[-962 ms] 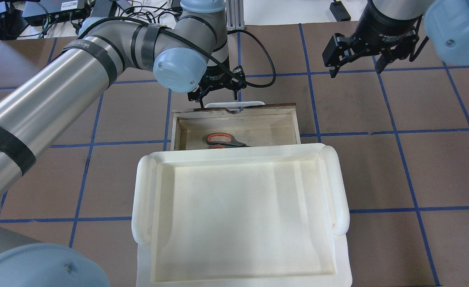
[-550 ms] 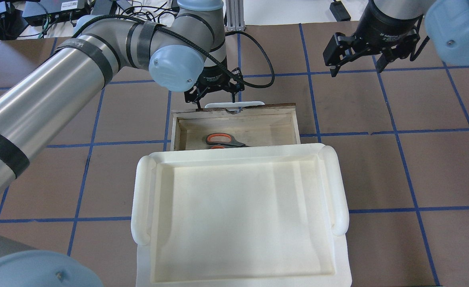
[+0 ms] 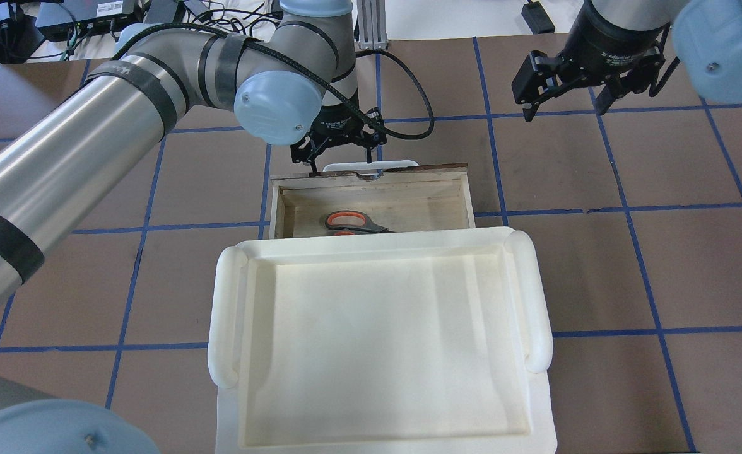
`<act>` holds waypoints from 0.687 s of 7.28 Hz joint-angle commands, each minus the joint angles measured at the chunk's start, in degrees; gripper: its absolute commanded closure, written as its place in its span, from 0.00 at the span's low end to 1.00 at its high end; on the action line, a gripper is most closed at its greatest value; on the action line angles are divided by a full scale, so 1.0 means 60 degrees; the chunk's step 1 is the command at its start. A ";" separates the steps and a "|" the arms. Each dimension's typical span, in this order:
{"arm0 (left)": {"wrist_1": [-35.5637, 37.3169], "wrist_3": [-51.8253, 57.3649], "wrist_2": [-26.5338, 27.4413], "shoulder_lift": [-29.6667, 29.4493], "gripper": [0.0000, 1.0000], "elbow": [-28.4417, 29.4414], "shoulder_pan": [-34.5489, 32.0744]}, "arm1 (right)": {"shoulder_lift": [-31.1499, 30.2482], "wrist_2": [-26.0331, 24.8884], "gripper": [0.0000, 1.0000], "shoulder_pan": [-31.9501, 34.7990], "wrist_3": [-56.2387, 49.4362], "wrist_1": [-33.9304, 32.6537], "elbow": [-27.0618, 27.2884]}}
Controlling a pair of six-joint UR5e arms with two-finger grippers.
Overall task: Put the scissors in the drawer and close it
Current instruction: 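Lower the left gripper onto the white drawer handle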
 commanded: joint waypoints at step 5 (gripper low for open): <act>-0.1073 -0.0175 -0.0005 0.0202 0.00 -0.0009 -0.0009 | 0.0005 -0.0012 0.00 -0.0030 -0.0076 -0.0026 0.0000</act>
